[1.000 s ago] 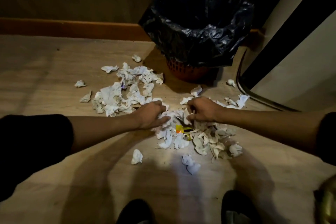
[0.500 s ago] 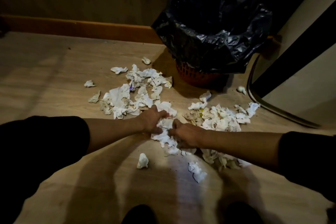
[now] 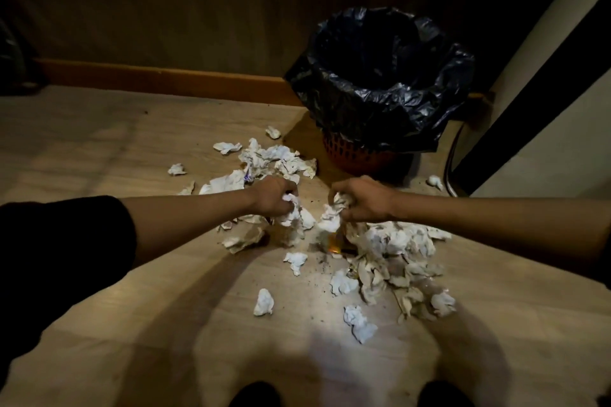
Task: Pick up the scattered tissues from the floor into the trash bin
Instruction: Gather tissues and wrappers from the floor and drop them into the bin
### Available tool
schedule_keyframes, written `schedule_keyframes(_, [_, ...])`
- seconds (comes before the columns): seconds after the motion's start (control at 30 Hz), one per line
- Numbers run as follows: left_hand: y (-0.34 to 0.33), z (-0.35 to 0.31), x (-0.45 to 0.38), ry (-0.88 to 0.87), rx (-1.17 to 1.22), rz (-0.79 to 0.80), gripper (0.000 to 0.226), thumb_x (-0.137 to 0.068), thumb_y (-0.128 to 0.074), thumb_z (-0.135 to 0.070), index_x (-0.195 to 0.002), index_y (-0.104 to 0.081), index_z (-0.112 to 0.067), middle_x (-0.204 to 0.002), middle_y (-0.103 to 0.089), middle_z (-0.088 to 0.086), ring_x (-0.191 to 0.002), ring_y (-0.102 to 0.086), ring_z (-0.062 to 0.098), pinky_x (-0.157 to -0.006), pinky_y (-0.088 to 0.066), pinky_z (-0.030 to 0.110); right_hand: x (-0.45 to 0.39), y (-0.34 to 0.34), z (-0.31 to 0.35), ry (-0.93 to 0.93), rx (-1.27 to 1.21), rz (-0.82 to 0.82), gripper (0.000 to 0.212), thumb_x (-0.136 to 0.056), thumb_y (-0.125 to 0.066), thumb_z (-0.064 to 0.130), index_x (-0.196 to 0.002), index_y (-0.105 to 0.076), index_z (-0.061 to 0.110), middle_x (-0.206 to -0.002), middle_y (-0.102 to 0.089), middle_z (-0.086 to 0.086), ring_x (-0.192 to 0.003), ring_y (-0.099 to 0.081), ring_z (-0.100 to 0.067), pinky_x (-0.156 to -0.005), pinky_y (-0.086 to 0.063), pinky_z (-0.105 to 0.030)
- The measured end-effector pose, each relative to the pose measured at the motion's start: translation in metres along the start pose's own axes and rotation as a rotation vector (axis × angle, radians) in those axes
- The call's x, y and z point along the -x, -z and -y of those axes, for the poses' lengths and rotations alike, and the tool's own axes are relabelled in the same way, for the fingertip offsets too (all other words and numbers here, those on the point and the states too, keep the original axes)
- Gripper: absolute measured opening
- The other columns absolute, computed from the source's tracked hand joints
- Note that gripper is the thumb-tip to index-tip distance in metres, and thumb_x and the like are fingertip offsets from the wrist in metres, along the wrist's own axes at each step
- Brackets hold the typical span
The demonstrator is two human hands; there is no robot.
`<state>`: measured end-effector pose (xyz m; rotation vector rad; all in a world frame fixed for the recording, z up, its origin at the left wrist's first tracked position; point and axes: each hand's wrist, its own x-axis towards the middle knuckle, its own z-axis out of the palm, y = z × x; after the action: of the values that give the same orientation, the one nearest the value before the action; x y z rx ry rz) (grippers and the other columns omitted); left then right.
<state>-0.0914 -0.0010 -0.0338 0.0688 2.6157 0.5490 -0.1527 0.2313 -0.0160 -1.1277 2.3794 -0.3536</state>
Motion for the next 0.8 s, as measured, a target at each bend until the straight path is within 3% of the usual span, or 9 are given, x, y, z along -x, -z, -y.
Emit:
schedule_keyframes(0.1, [0.032, -0.017, 0.012, -0.033, 0.133, -0.029, 0.022, -0.092, -0.054, -0.017, -0.106, -0.071, -0.013, -0.093, -0.075, 0.011, -0.076, -0.068, 0.015, -0.064, -0.045, 0.017, 0.004, 0.030, 0.005, -0.040, -0.074, -0.068, 0.023, -0.083, -0.073, 0.022, -0.107, -0.071, 0.023, -0.099, -0.072, 0.001, -0.097, -0.065, -0.015, -0.082, -0.051, -0.027])
schedule_keyframes(0.2, [0.059, -0.036, 0.022, -0.079, 0.268, -0.187, 0.021, -0.091, -0.051, -0.014, -0.092, -0.070, -0.006, -0.065, -0.067, 0.002, -0.055, -0.063, 0.009, -0.050, -0.047, 0.018, 0.007, 0.065, 0.011, -0.077, -0.162, -0.166, 0.018, -0.083, -0.076, 0.022, -0.100, -0.074, 0.027, -0.096, -0.074, 0.005, -0.091, -0.068, -0.011, -0.082, -0.052, -0.026])
schedule_keyframes(0.27, [0.076, -0.050, 0.027, -0.111, 0.390, -0.295, 0.023, -0.089, -0.050, -0.015, -0.088, -0.069, -0.004, -0.061, -0.063, 0.002, -0.053, -0.060, 0.010, -0.054, -0.049, 0.023, 0.012, 0.092, 0.018, -0.062, -0.191, -0.243, 0.018, -0.083, -0.077, 0.021, -0.099, -0.075, 0.025, -0.097, -0.073, 0.005, -0.087, -0.066, -0.007, -0.077, -0.048, -0.022])
schedule_keyframes(0.37, [0.104, -0.067, 0.029, -0.189, 0.506, -0.447, 0.024, -0.085, -0.049, -0.020, -0.085, -0.070, -0.010, -0.075, -0.071, 0.012, -0.065, -0.065, 0.024, -0.057, -0.054, 0.036, 0.021, 0.130, 0.026, -0.061, -0.284, -0.345, 0.016, -0.083, -0.077, 0.019, -0.098, -0.075, 0.023, -0.089, -0.074, 0.002, -0.074, -0.066, -0.007, -0.065, -0.052, -0.021])
schedule_keyframes(0.53, [0.162, -0.097, 0.013, -0.192, 0.777, -0.725, 0.019, -0.085, -0.055, -0.024, -0.072, -0.068, -0.018, -0.064, -0.063, 0.000, -0.059, -0.058, 0.013, -0.054, -0.044, 0.027, 0.032, 0.191, 0.023, -0.124, -0.402, -0.529, 0.013, -0.082, -0.078, 0.016, -0.092, -0.074, 0.024, -0.075, -0.070, 0.006, -0.066, -0.064, -0.004, -0.060, -0.050, -0.023])
schedule_keyframes(0.63, [0.195, -0.124, -0.009, -0.097, 0.949, -0.748, 0.022, -0.081, -0.055, -0.028, -0.061, -0.058, -0.020, -0.055, -0.058, 0.003, -0.050, -0.054, 0.021, -0.059, -0.041, 0.032, 0.030, 0.220, 0.006, -0.205, -0.501, -0.668, 0.013, -0.081, -0.078, 0.014, -0.094, -0.076, 0.018, -0.085, -0.073, -0.002, -0.079, -0.067, -0.011, -0.073, -0.055, -0.030])
schedule_keyframes(0.7, [0.213, -0.144, -0.022, -0.090, 1.109, -0.743, 0.019, -0.082, -0.057, -0.022, -0.063, -0.055, -0.021, -0.065, -0.059, 0.005, -0.062, -0.056, 0.019, -0.062, -0.041, 0.033, 0.023, 0.236, -0.008, -0.259, -0.581, -0.751, 0.015, -0.078, -0.079, 0.016, -0.092, -0.076, 0.016, -0.091, -0.076, -0.006, -0.089, -0.072, -0.018, -0.081, -0.058, -0.036])
schedule_keyframes(0.8, [0.237, -0.172, -0.033, -0.149, 1.283, -0.718, 0.019, -0.088, -0.059, -0.015, -0.069, -0.059, -0.016, -0.064, -0.061, 0.002, -0.053, -0.058, 0.016, -0.052, -0.043, 0.021, 0.012, 0.257, -0.019, -0.320, -0.687, -0.861, 0.018, -0.070, -0.078, 0.022, -0.087, -0.076, 0.015, -0.090, -0.077, -0.010, -0.093, -0.075, -0.030, -0.084, -0.060, -0.046])
